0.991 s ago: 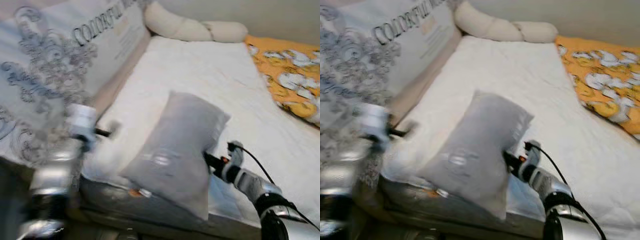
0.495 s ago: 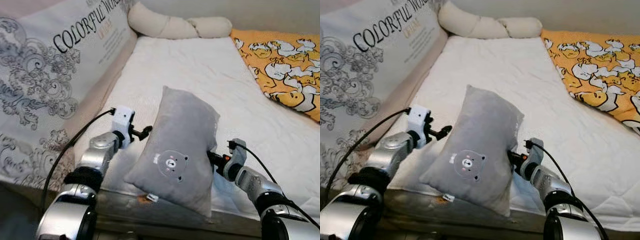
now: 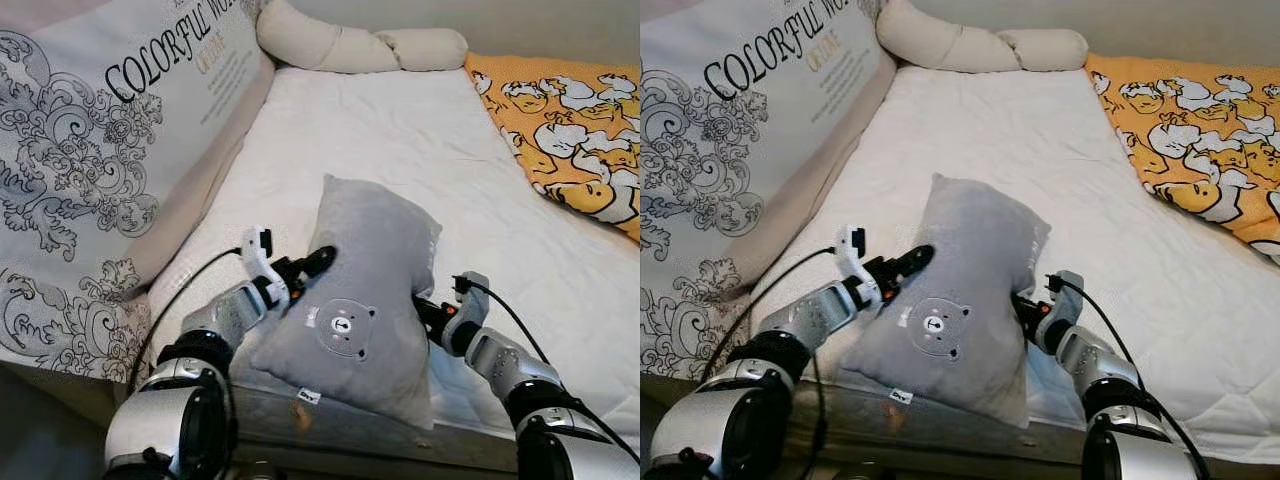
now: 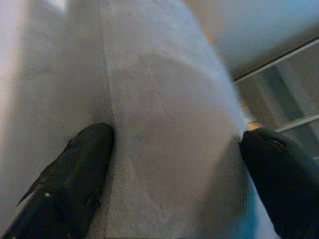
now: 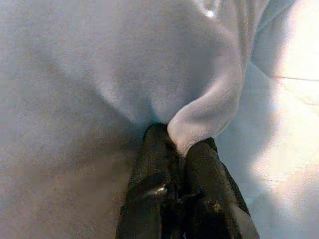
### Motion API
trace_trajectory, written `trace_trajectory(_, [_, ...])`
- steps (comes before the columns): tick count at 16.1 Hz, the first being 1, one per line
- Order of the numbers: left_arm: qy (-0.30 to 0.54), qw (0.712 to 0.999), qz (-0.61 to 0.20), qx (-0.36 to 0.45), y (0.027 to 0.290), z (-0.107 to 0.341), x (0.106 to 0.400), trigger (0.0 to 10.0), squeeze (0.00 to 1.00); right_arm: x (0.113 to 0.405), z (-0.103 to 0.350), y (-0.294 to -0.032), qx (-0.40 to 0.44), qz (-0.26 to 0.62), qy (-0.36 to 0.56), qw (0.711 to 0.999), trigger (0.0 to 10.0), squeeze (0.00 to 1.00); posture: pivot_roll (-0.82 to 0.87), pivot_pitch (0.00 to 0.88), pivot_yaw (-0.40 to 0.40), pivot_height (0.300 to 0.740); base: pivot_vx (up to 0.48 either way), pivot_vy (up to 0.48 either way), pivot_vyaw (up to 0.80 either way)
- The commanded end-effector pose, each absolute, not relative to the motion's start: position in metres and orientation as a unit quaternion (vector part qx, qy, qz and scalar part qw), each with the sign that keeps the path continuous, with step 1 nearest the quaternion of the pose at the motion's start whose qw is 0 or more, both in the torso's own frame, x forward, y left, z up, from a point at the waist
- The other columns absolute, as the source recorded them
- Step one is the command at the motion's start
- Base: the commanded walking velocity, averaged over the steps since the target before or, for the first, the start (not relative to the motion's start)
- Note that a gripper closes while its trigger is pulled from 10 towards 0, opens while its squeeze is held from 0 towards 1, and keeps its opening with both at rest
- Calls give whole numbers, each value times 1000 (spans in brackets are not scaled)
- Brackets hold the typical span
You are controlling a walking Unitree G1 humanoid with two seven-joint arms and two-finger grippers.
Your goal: Clean up the room
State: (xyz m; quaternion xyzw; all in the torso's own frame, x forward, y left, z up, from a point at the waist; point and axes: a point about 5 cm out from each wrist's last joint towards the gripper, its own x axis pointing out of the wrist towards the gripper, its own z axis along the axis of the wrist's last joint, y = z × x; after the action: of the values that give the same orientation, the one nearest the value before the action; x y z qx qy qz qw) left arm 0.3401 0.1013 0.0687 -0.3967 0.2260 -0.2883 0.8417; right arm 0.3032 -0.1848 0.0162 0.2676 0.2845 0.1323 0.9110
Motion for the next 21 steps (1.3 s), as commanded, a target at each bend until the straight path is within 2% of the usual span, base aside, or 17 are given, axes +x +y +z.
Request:
trace_trajectory(1, [228,823,-308,-419,93,73,341,10000,1000,319,35,-178,270,148,249,918,0,0,49,0,56,740,0,0,0])
trace_trajectory(4, [299,825,-359,-316,79,53,324,10000,1000,324,42,-170,272,166,234,918,0,0,33,0,70,740,0,0,0])
trace_trajectory(5, [306,828,-356,-306,79,51,323,9490,1000,324,43,-169,272,167,231,919,0,0,30,0,73,740,0,0,0])
trace_trajectory(6, [318,834,-348,-287,80,48,322,3098,1000,325,44,-166,273,171,228,919,0,0,26,0,76,740,0,0,0])
trace_trajectory(7, [323,838,-348,-270,80,45,321,0,0,325,45,-162,275,182,222,917,0,0,24,0,78,740,0,0,0])
trace_trajectory(8, [323,840,-349,-262,80,45,321,0,0,324,45,-157,274,185,223,917,5412,0,23,0,80,740,0,0,0])
trace_trajectory(10, [319,842,-348,-262,80,45,321,0,0,323,43,-153,263,188,221,920,10000,0,23,0,81,740,0,0,0])
trace_trajectory(11, [320,843,-343,-264,82,43,321,0,0,320,42,-151,273,201,221,914,10000,200,26,0,78,740,0,0,0])
trace_trajectory(12, [322,843,-341,-264,83,43,320,0,0,320,41,-150,278,205,220,912,10000,1000,26,0,78,740,0,0,0])
trace_trajectory(15, [341,860,-322,-202,91,29,314,0,0,319,38,-163,313,163,224,908,10000,1000,30,0,76,740,0,0,0])
trace_trajectory(17, [337,867,-311,-196,94,29,315,0,0,320,36,-174,367,123,235,892,10000,1000,36,0,73,740,0,0,0])
trace_trajectory(19, [336,875,-295,-185,99,28,316,0,0,318,36,-179,339,139,247,897,10000,1000,38,0,73,740,0,0,0])
trace_trajectory(21, [338,880,-283,-176,104,27,318,0,0,318,42,-186,304,176,204,914,10000,1000,38,0,80,740,0,0,0])
